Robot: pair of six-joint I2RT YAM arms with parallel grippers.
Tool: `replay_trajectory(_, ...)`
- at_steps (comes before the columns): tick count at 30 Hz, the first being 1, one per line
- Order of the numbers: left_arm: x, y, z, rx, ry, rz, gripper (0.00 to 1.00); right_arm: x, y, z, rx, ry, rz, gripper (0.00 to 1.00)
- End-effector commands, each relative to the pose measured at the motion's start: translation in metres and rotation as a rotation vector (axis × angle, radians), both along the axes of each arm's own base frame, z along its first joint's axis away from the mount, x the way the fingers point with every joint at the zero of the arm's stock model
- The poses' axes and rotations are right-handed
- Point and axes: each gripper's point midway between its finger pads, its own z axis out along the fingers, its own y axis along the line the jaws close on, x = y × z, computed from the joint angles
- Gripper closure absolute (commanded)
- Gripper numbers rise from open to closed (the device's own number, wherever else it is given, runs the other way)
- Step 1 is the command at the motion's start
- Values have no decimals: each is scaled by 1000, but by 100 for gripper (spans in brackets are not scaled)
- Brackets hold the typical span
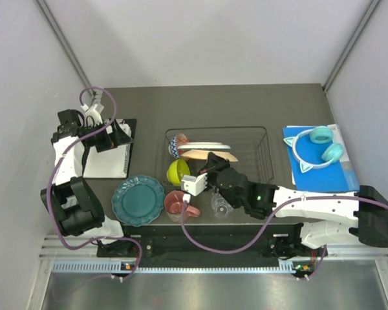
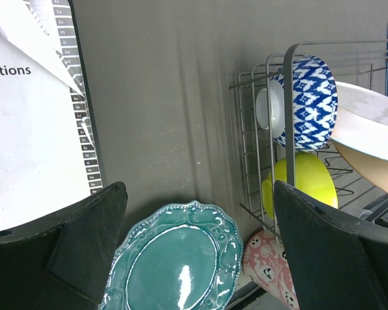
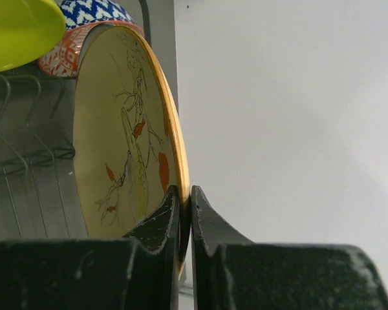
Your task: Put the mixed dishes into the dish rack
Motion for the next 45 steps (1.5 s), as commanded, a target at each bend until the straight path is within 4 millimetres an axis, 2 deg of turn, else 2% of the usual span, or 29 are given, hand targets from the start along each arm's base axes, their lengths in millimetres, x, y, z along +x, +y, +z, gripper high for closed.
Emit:
replay_trajectory(1, 2, 0, 12, -7, -48, -30, 1, 12, 2, 37, 199, -44, -31, 100)
replay_trajectory(6, 3, 0, 15, -9, -57, -31, 1, 17, 6, 31, 222, -21, -42, 100)
replay_trajectory(16, 3, 1, 16, -9, -63, -33, 1, 23, 21, 4, 234, 40, -53, 100)
replay_trajectory(19, 2, 1, 16, -8, -62, -31, 1, 26, 24, 3, 254, 50, -69, 100)
replay_trajectory(21, 2, 1, 16, -8, -62, -32, 1, 28, 24, 2, 258, 53, -84, 95)
replay_trajectory(25, 2, 3, 16, 9, -67, -32, 1, 28, 22, -1, 263, 52, -103, 69)
replay_trajectory(27, 2, 3, 17, 16, -70, -32, 1, 29, 17, 2, 270, 47, -114, 68)
replay_trajectory(29, 2, 3, 17, 16, -70, -32, 1, 28, 13, 3, 272, 44, -128, 61)
replay_trajectory(30, 2, 3, 16, 12, -66, -31, 1, 27, 11, 5, 276, 41, -132, 56)
replay_trajectory(31, 2, 3, 16, 10, -66, -30, 1, 27, 8, 6, 276, 36, -143, 43)
replay_trajectory(35, 3, 3, 20, 14, -72, -27, 1, 17, -5, 18, 311, 16, -186, 24)
replay_trajectory(36, 3, 4, 21, 18, -77, -29, 1, 12, -10, 29, 345, 14, -183, 20)
replay_trajectory(37, 2, 4, 21, 19, -75, -30, 1, 7, -11, 33, 355, 19, -178, 6)
replay_trajectory(39, 2, 5, 24, 31, -82, -33, 1, -5, -12, 43, 381, 40, -168, 1)
replay_trajectory(44, -5, 8, 24, 92, -76, -82, 1, -33, -13, 57, 397, 79, -157, 0)
replay_trajectory(45, -14, 8, 20, 124, -66, -129, 1, -35, -16, 60, 409, 85, -166, 0)
